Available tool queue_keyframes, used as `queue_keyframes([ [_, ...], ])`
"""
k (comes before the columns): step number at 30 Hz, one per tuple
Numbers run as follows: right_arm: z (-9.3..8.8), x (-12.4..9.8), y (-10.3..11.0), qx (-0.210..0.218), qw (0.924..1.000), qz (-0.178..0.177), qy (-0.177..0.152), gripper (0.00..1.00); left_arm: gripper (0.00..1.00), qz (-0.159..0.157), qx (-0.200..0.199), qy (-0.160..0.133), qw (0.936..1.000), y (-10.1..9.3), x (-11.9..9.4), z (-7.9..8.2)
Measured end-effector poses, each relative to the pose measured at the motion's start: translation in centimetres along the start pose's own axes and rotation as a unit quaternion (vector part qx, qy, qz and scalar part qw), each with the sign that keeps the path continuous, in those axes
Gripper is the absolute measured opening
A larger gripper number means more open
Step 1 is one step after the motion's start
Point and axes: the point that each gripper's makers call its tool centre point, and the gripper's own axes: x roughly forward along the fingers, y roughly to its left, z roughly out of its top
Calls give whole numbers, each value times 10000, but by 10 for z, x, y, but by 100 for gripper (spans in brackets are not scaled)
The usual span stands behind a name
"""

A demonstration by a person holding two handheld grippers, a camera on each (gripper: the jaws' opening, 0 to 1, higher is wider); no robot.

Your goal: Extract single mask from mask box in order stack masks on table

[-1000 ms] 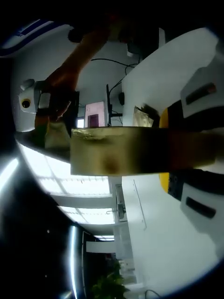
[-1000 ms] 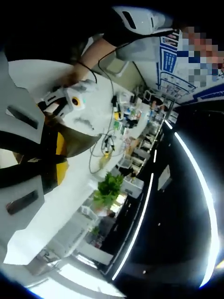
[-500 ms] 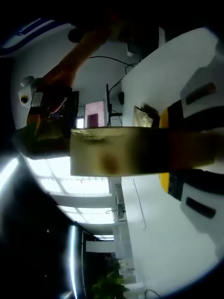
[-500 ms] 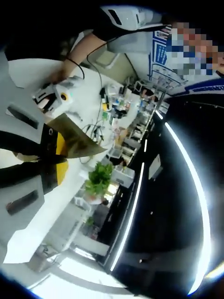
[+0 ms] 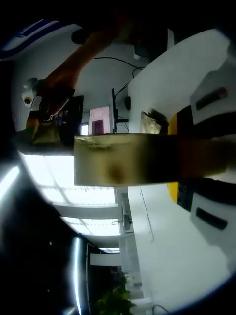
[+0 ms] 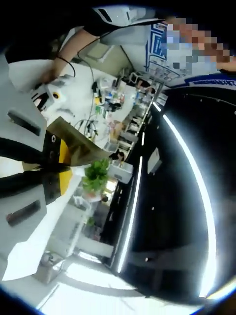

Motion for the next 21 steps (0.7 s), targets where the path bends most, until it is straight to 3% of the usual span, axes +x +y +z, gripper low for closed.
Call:
queue_keyframes([
  [3, 4, -5, -4, 221, 9997, -33, -130, 0, 31, 2, 1, 0, 10000, 0, 0, 0],
  [14, 3, -13, -7, 254, 9996, -28, -123, 0, 31, 19, 12, 12, 10000, 2, 0, 0],
  [21, 2, -20, -19, 289, 9992, -272, -75, 0, 31, 31, 20, 17, 10000, 3, 0, -1],
])
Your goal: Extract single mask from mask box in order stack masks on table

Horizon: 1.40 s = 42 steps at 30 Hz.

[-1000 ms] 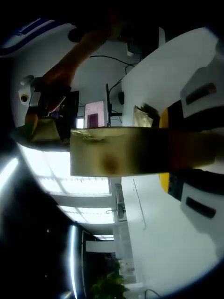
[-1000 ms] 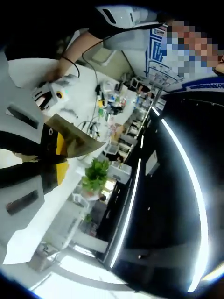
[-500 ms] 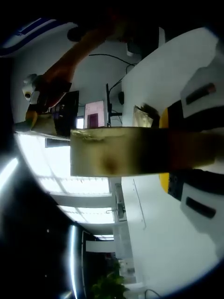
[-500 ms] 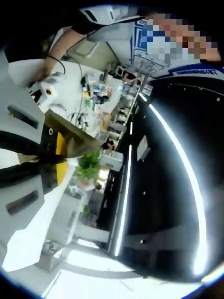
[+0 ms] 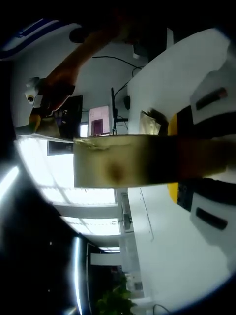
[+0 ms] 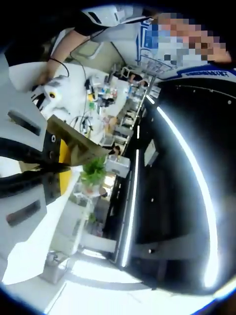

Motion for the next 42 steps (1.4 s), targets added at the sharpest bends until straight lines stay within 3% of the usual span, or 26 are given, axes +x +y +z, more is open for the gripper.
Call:
queue_keyframes([
  [6, -11, -6, -16, 22, 9993, -359, 61, 0, 31, -3, 4, -2, 10000, -1, 0, -1],
  [18, -44, -13, -53, 2, 9964, -746, 413, 0, 31, 7, -3, 0, 10000, -1, 0, -1],
  [42, -121, -4, -87, -9, 9856, -953, 1394, 0, 31, 17, -2, 8, 10000, -2, 0, -2],
])
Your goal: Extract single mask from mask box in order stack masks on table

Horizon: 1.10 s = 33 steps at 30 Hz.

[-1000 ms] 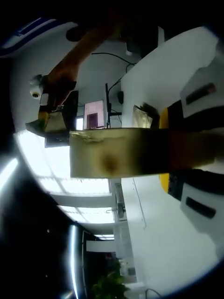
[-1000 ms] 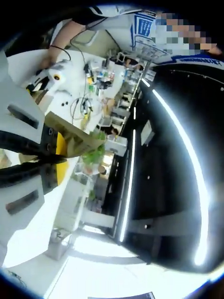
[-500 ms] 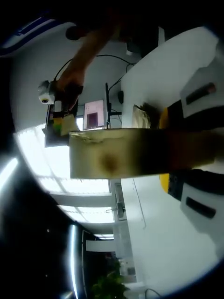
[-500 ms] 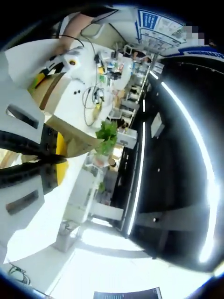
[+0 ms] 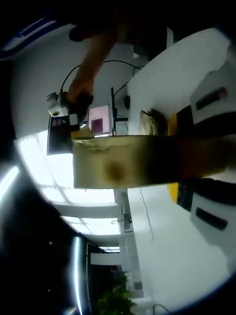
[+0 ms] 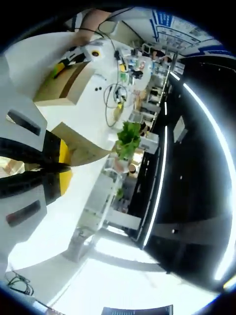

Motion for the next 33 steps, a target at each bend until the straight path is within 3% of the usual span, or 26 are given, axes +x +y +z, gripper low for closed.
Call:
queue_keyframes([
  [5, -13, 10, -5, 77, 9999, -72, 127, 0, 31, 2, -6, 2, 10000, 0, 0, 0],
  [8, -28, 14, -24, -250, 9980, -401, 416, 0, 31, -2, 1, 2, 10000, 0, 0, 0],
  [13, -55, 23, -39, 51, 9968, -407, 681, 0, 31, -8, 7, 2, 10000, -1, -1, -1],
  [19, -68, 25, -25, 94, 9968, -298, 741, 0, 31, -7, 2, 3, 10000, -1, -1, -1],
  [27, -69, 8, 17, -559, 9948, -170, 838, 0, 31, -4, 8, 6, 10000, -1, -1, -2],
  [33, -85, 4, 42, -958, 9910, -146, 925, 0, 31, -10, 21, 7, 10000, -1, -1, -2],
])
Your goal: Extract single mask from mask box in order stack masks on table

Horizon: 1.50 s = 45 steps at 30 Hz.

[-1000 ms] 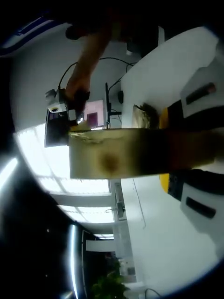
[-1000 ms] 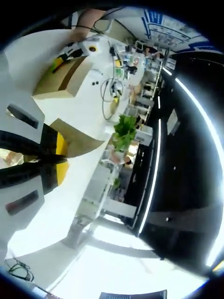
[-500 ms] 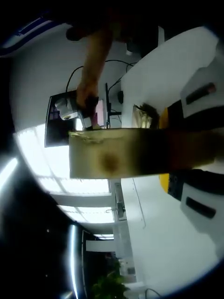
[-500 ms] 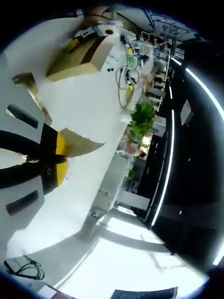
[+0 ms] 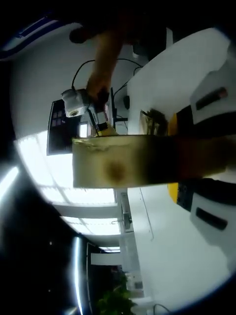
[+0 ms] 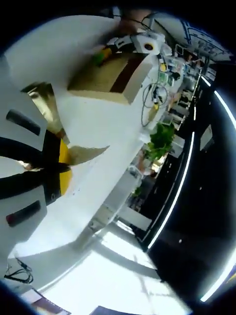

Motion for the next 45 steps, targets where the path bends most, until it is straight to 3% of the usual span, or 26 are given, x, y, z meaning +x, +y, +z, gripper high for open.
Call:
queue_keyframes([
  [4, -6, -6, 21, -215, 9998, 48, -2, 0, 31, 0, -3, 5, 10000, 1, 0, 0],
  [8, -20, -6, 29, -769, 9968, -12, 237, 0, 31, 4, 2, 9, 10000, 1, 1, 0],
  [16, -32, -5, 40, -968, 9950, 97, 239, 0, 31, 5, 6, 16, 10000, 1, 1, 0],
  [27, -50, -4, 58, -1098, 9928, 339, 324, 0, 31, 6, 5, 19, 10000, 0, 0, 0],
  [39, -56, -5, 65, -1112, 9921, 396, 417, 0, 31, 12, 9, 31, 10000, -2, -1, -1],
  [45, -57, -6, 67, -924, 9938, 444, 419, 3, 31, 7, 13, 31, 10000, -2, -2, -1],
])
